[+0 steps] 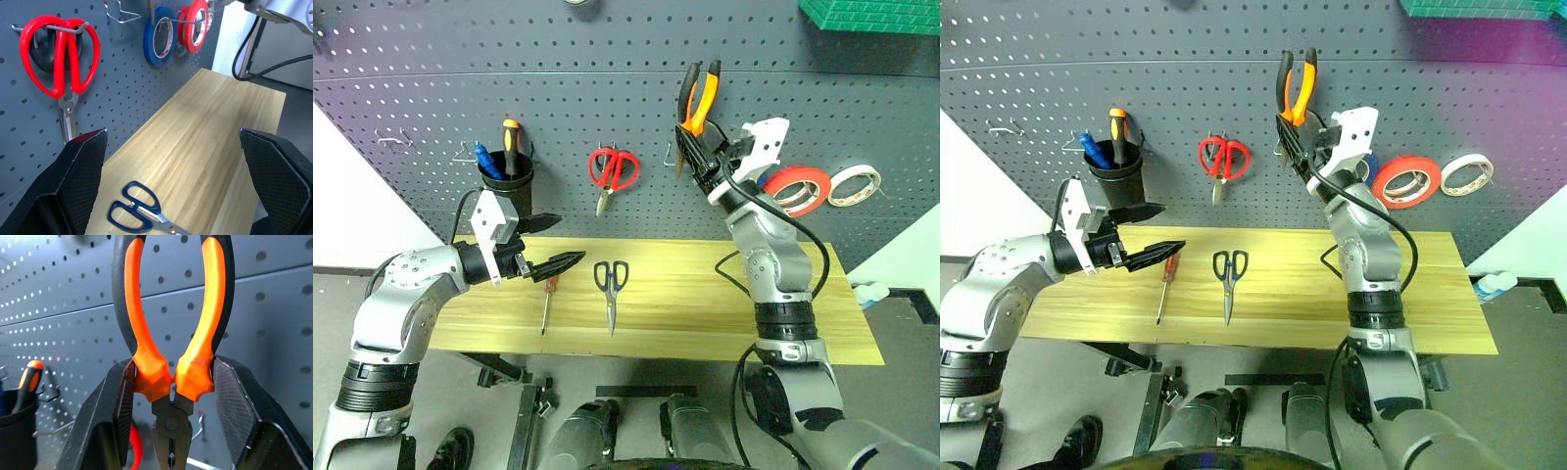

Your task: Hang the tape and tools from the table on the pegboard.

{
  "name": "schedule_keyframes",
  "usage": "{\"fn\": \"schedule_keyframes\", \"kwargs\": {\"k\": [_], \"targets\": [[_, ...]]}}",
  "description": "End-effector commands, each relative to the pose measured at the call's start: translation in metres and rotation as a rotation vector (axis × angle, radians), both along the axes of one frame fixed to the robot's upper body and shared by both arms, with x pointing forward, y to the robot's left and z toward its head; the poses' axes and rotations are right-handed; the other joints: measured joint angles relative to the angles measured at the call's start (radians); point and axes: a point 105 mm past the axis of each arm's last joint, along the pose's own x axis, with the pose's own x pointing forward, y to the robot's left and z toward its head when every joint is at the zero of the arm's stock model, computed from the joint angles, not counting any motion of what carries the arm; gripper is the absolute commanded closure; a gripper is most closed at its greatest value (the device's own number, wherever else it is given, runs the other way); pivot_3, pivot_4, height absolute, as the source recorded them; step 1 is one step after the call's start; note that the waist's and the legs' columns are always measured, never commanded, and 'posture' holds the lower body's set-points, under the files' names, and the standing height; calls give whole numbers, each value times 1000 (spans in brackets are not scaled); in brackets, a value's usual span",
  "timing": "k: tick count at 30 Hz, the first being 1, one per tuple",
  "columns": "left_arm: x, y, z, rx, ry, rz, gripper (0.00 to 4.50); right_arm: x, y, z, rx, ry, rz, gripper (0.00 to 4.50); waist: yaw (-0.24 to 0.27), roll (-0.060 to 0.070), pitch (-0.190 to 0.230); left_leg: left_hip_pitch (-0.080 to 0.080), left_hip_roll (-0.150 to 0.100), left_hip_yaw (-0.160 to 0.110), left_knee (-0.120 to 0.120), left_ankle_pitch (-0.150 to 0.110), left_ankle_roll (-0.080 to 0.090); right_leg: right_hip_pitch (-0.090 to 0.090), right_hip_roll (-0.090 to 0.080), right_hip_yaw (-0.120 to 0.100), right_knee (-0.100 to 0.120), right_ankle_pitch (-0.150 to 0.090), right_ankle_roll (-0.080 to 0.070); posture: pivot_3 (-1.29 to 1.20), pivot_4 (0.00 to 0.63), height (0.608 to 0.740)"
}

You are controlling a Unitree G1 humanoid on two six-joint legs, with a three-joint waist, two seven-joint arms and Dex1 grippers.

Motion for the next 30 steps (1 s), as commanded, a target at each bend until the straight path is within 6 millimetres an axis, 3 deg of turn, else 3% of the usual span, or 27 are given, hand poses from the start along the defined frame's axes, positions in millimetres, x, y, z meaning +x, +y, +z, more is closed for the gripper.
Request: {"fn": "schedule_keyframes", "kwargs": {"k": [1, 10, 13, 25, 30], "targets": [[-4, 0, 13, -6, -58, 1, 0, 3, 0, 23, 1, -102, -34, 2467, -1, -1, -1, 0, 0, 0, 0, 0, 0, 0, 0, 0, 0, 0, 0, -35, 31, 740], [-7, 4, 15, -6, -59, 27, 0, 13, 9, 35, 44, -132, -32, 2467, -1, 0, -2, 3, 0, 0, 0, 1, -1, 0, 1, 1, 4, 0, 0, -11, 36, 740], [-5, 8, 24, -61, -69, 56, 0, 14, 9, 37, 47, -137, -34, 2467, 0, 0, -3, 3, 0, 0, 0, 1, -1, 1, 1, 1, 4, 0, 0, -5, 41, 740], [-9, 8, 31, -112, -80, 99, 0, 27, 9, 22, -4, -133, -95, 2467, 0, 1, -3, 5, 0, 0, 1, 1, -1, 2, 1, 2, 4, 0, 0, 23, 51, 740], [-12, 8, 30, -115, -65, 97, 0, 31, 8, 30, 15, -150, -99, 2467, 1, 1, -3, 7, 0, 0, 1, 1, -1, 4, 1, 2, 5, 0, -1, 26, 58, 740]]}}
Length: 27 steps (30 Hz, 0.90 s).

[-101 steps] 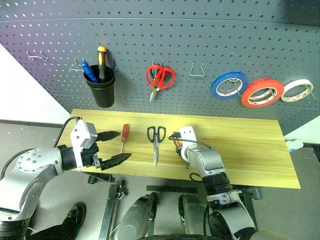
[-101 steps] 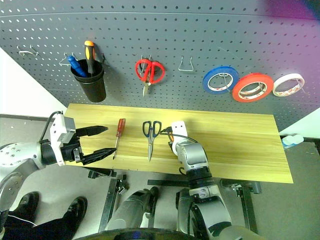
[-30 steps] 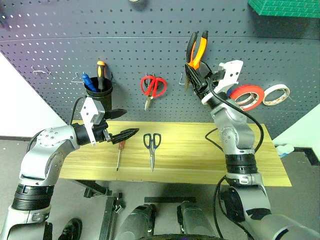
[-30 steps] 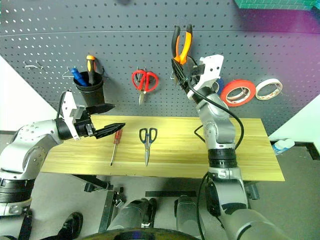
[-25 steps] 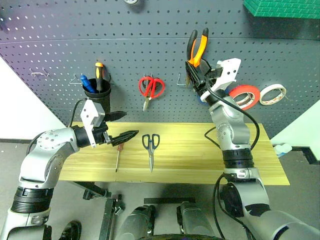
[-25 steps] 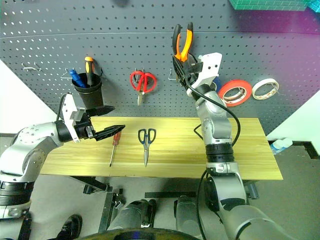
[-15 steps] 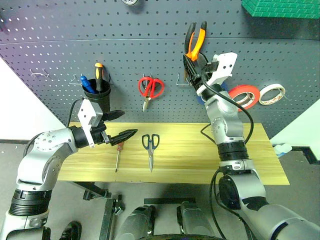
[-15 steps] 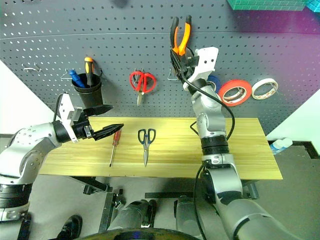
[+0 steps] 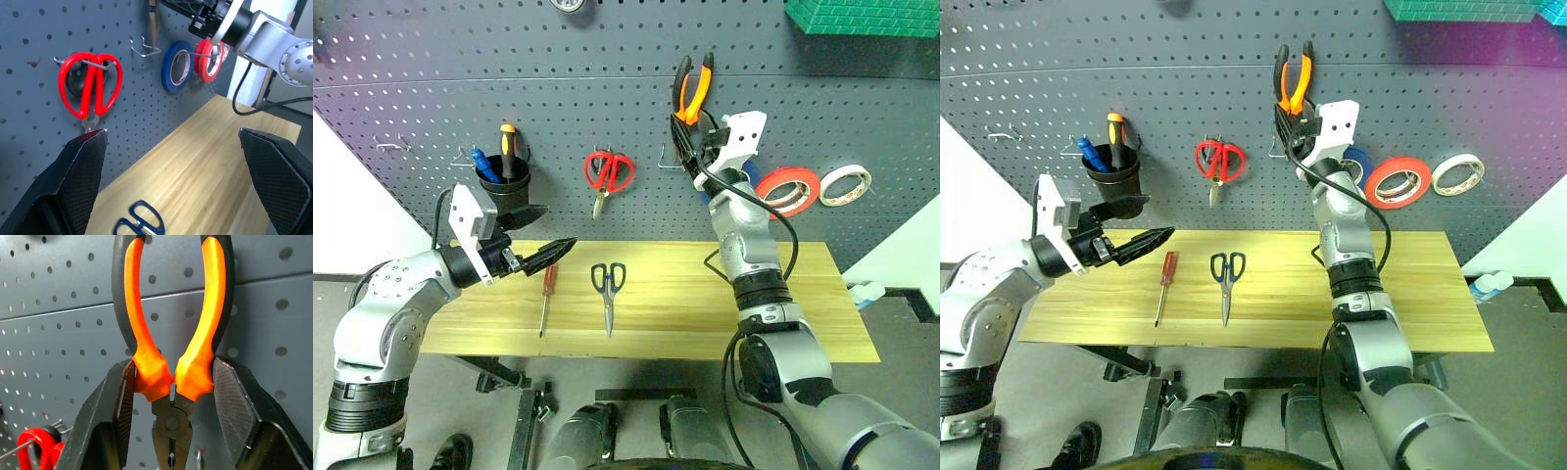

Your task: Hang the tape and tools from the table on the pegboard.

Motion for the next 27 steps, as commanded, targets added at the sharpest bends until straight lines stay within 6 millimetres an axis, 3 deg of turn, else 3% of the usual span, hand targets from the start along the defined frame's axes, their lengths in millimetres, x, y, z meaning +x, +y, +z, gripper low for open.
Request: {"fn": "schedule_keyframes", "kwargs": {"k": [1, 17, 24, 27], "targets": [[-5, 0, 12, 2, -45, -6, 0, -1, 3, 36, 16, -116, -2, 2467, 0, 0, 0, 0, 0, 0, 0, 0, 0, 0, 0, 0, 0, 0, 0, 28, 59, 740], [-9, -1, 10, 9, -31, -13, 0, 5, 15, -5, -77, -51, -30, 2467, 25, 0, 0, 6, 0, 0, -1, -2, 3, 2, 0, 1, 0, 0, 0, 40, 74, 740], [-10, -1, 10, 8, -28, -12, 0, 7, 11, -19, -104, -24, -56, 205, 26, 0, 0, 7, 0, 0, -1, -2, 3, 2, 0, 1, 0, 0, 0, 41, 78, 740], [-11, -1, 10, 8, -26, -11, 0, 7, 12, -19, -105, -27, -44, 24, 25, 0, 0, 7, 0, 0, -1, -2, 3, 2, 0, 1, 0, 0, 0, 41, 77, 740]]}}
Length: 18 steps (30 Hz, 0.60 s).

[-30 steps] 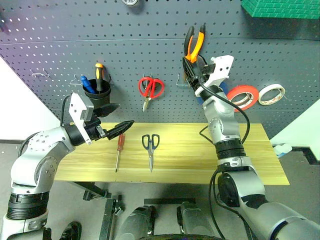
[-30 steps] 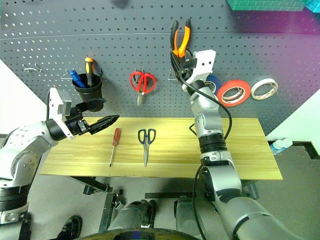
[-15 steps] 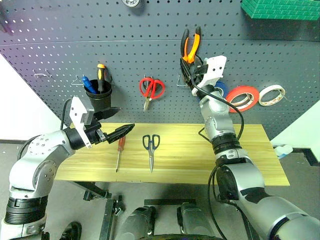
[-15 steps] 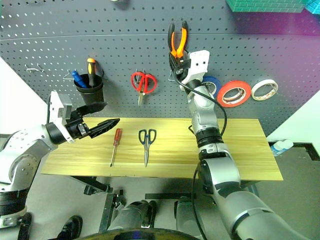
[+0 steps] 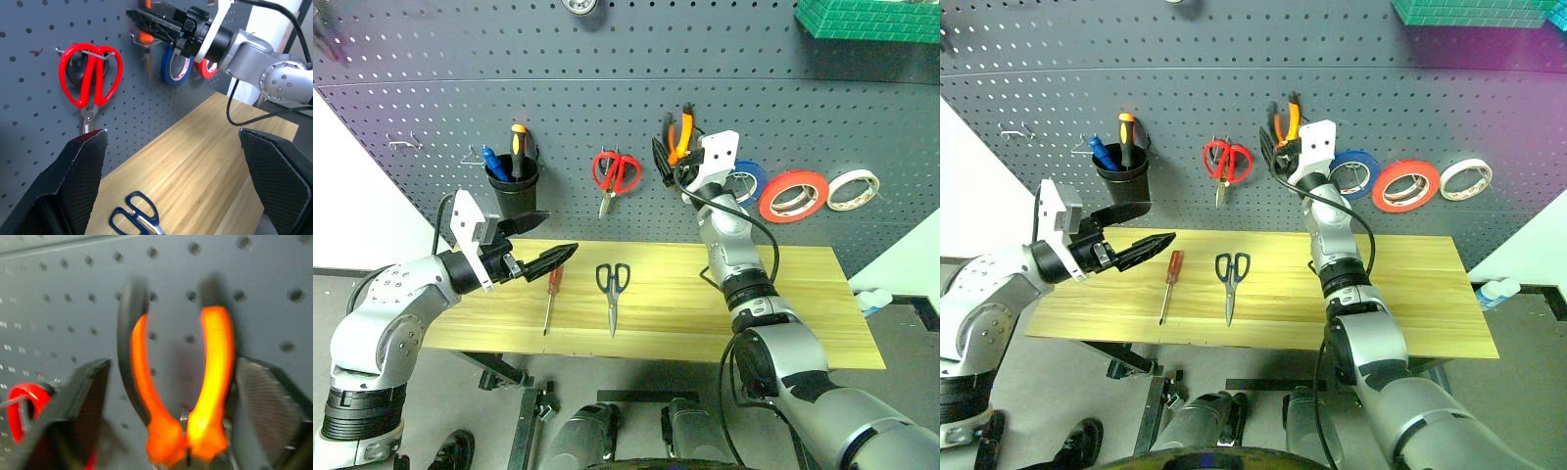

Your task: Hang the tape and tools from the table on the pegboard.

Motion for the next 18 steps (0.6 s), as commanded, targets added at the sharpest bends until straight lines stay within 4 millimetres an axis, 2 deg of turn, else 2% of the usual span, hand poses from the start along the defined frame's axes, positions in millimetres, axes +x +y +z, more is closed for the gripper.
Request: {"fn": "schedule_keyframes", "kwargs": {"k": [1, 9, 13, 18], "targets": [[-5, 1, 13, 3, -47, -7, 0, -1, 2, 16, 2, -57, 11, 24, 1, 0, 0, 0, 0, 0, 0, 0, 0, 0, 0, 0, 0, 0, 0, 40, 76, 740], [-4, -1, 10, -2, -41, -9, 0, -3, -1, 19, 15, -66, 22, 24, 1, 0, 0, 0, 0, 0, 0, 0, 0, 0, 0, 0, 0, 0, 0, 34, 71, 740], [-4, -1, 10, -8, -39, -10, 0, -13, -5, 37, 67, -127, 58, 24, 2, 0, 0, 0, 0, 0, 0, 0, 0, 0, 0, 0, 0, 0, 0, 29, 69, 740], [-3, -2, 10, -8, -45, -13, 0, -25, -13, 51, 77, -177, 53, 24, 2, 0, 0, 0, 0, 0, 0, -1, 1, 0, 0, 0, 0, 0, 0, 21, 66, 740]]}}
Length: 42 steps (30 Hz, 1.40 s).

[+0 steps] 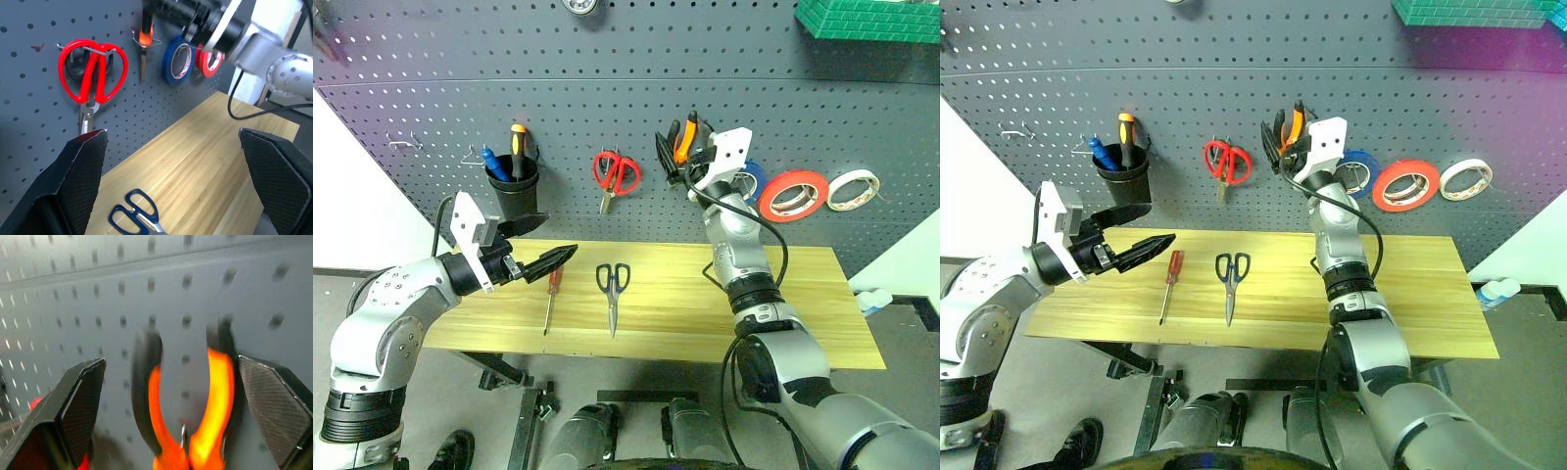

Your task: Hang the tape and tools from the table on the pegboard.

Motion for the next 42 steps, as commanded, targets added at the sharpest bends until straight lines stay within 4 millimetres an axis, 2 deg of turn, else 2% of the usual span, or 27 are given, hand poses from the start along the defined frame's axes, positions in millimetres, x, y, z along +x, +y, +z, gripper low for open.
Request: {"fn": "schedule_keyframes", "kwargs": {"k": [1, 5, 9, 11, 13, 15, 19, 20, 23, 27, 30, 33, 35, 39, 42], "targets": [[-3, -3, 12, -8, -50, -17, 0, -14, -6, 28, 12, -99, -6, 24, 1, 0, 0, 0, 0, 0, 0, 0, 0, 0, 0, 0, 0, 0, 0, 22, 63, 740], [-1, -3, 12, -5, -53, -20, 0, -30, -9, 41, 57, -129, 28, 24, 3, 0, 0, 0, 0, 0, 0, 0, 0, 0, 0, 0, 0, 0, 0, 11, 63, 740], [0, -6, 11, -9, -50, -29, 0, -55, -11, 42, 109, -98, 208, 24, 5, 0, 0, 0, 0, 0, 0, 0, 0, 0, 0, 0, 0, 0, 0, 6, 65, 740], [1, -8, 9, -8, -44, -29, 0, -65, -13, 35, 74, -57, 279, 24, 9, 0, 0, 0, 0, 0, -1, -1, 2, 0, 0, 0, -1, 0, 0, -1, 67, 740], [6, -8, 1, 7, -28, -2, 0, -86, -18, 21, -30, -26, 391, 24, 25, 0, 0, 0, 0, 0, 0, -2, 3, 1, -1, 0, -3, 0, 0, -12, 73, 740], [13, -9, -13, -1, 44, 50, 0, -107, -25, 4, -168, 43, 497, 24, 35, 1, 0, 0, 0, 0, 0, -3, 4, 3, -1, -1, -5, 0, 0, -29, 79, 740], [22, -15, -34, 51, 89, 135, 0, -133, -40, -9, -298, 155, 625, 24, 27, 0, 1, -1, 0, 2, 1, -5, 7, 8, -3, -1, -7, -1, 2, -65, 92, 740], [31, -15, -40, 86, 69, 211, 0, -142, -45, -13, -325, 212, 683, 24, 24, 0, 1, -1, 0, 3, 1, -5, 7, 8, -3, -1, -7, -1, 2, -72, 94, 740], [47, -18, -58, 89, 162, 343, 0, -165, -54, -23, -412, 352, 811, 24, 27, -1, 2, -2, 1, 3, 2, -6, 8, 9, -4, -1, -9, -2, 2, -98, 104, 740], [61, -21, -77, 203, 195, 498, 0, -168, -60, -13, -431, 352, 804, 24, 20, -4, 4, -3, 2, 5, 3, -7, 10, 9, -4, -2, -10, -3, 0, -130, 122, 740], [67, -33, -99, 248, 290, 545, 0, -168, -69, -9, -415, 376, 781, 24, 24, -3, 5, -5, 2, 5, 4, -8, 10, 9, -4, -3, -13, -2, 3, -145, 133, 740], [73, -46, -118, 297, 378, 566, 0, -167, -69, -6, -389, 391, 780, 24, 25, -4, 6, -11, 2, 5, 5, -8, 13, 6, -4, -4, -16, 0, 5, -164, 147, 740], [76, -56, -123, 338, 375, 546, 0, -166, -69, -6, -360, 397, 781, 24, 24, -5, 9, -17, 2, 4, 10, -9, 14, 1, -4, -5, -16, 1, 7, -172, 150, 740], [79, -87, -128, 282, 453, 399, 0, -160, -64, -11, -351, 384, 748, 24, 21, -4, 19, -19, 2, 5, 16, -12, 17, 1, -4, -5, -16, 2, 9, -179, 169, 740], [84, -90, -134, 307, 494, 430, 0, -157, -63, -8, -306, 366, 738, 24, 21, -5, 26, -20, 2, 6, 17, -13, 16, 2, -4, -5, -18, 2, 9, -187, 184, 740]]}}
